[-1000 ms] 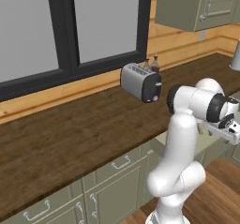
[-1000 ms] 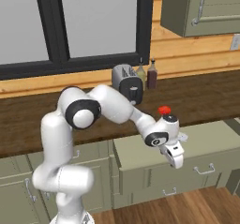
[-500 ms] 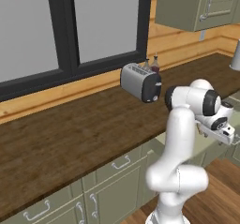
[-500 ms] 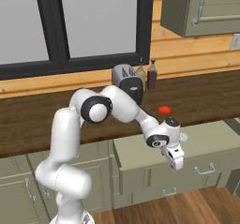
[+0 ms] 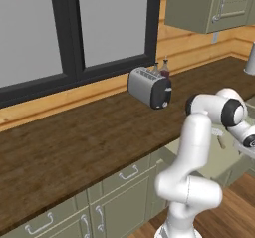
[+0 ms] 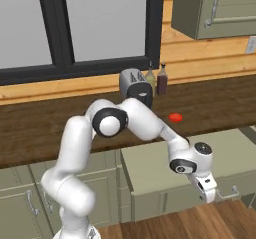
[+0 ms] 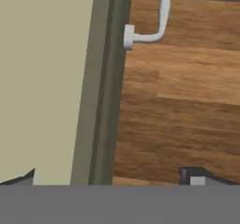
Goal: Pick the pizza cutter from the drawer and place it on the counter.
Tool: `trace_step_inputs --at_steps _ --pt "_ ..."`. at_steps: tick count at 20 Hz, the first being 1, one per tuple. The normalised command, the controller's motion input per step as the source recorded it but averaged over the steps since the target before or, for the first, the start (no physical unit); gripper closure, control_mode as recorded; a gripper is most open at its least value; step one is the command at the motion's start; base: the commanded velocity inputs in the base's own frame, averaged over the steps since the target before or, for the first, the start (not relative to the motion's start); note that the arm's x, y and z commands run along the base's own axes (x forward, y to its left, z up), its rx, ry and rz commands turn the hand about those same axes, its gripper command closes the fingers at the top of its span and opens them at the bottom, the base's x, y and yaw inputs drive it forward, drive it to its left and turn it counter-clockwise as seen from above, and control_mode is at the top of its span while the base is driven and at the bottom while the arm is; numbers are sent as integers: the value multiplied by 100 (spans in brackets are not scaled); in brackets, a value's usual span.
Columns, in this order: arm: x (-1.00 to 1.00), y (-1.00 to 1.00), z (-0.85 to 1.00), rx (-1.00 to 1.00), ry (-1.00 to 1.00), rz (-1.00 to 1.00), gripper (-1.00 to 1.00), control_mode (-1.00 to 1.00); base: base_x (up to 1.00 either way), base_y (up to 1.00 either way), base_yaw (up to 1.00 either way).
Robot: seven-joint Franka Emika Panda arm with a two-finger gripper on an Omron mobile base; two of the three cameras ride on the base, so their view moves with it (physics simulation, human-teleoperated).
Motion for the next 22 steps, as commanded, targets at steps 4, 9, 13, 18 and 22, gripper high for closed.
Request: trace_step_inputs --at_steps 4,9,13,18,22 --pt "-100 -100 -7 0 -2 -6 -100 -100 0 0 0" --pt "-78 -98 5 12 -6 -14 -100 -100 0 0 0" --pt "0 7 95 15 -4 -8 -100 -100 0 0 0" --pt "48 60 100 0 0 -5 -100 -100 0 0 0" --pt "99 27 79 0 6 20 -100 -100 0 0 0"
